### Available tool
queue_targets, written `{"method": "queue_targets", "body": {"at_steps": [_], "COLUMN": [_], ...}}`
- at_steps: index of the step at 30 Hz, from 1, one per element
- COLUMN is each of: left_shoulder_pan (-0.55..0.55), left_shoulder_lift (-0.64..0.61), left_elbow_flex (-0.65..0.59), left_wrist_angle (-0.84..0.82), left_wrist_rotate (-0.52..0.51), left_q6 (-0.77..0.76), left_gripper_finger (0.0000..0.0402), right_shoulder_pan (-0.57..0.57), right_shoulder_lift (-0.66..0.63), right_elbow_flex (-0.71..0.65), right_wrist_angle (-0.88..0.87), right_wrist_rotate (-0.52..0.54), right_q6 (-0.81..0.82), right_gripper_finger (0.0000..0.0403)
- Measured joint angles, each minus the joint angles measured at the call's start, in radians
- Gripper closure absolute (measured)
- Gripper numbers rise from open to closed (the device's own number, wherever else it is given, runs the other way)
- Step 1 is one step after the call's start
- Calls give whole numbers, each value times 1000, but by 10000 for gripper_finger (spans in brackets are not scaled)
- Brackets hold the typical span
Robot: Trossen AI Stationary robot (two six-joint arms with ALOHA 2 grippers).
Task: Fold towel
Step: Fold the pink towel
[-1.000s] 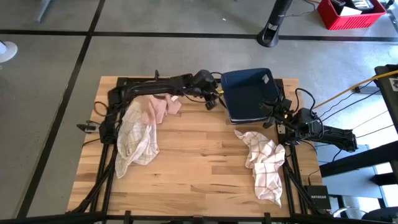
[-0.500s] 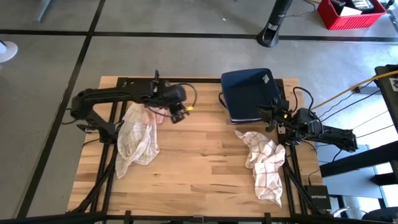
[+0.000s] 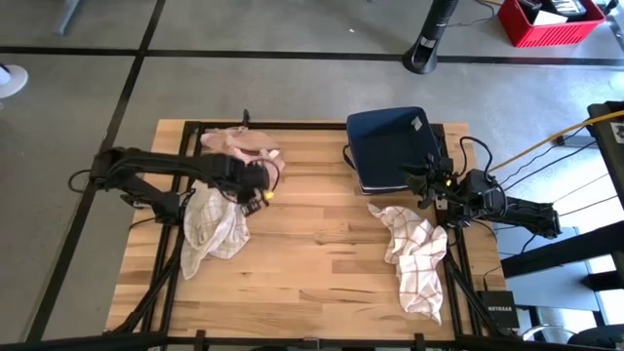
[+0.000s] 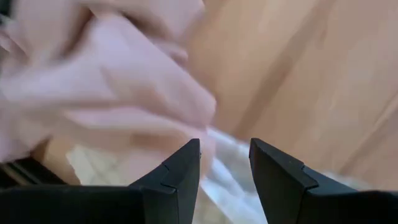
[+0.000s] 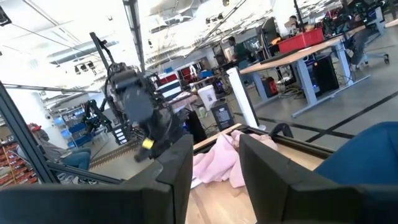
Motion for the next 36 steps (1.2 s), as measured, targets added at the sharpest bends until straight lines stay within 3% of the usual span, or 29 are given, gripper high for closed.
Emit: {"method": "queue_targets", "body": {"at_steps": [13, 18, 36], "left_shoulder_pan": [-24, -24, -2], "left_shoulder_lift": [108, 133, 158], "left_elbow_flex": [-87, -87, -125], "left_wrist_angle": [11, 8, 17], "left_wrist_rotate": [-53, -148, -195], "left_q6": [47, 65, 218], "left_gripper_finger": [270, 270, 275], "right_shoulder_pan": [0, 0, 0], "right_shoulder_lift": [0, 0, 0], "right_elbow_flex": [0, 0, 0], "right_wrist_angle": [-6, -19, -18], "right_wrist_rotate": [12, 50, 48], "right_q6": [-4, -6, 38], "right_gripper_finger": [269, 269, 269]}}
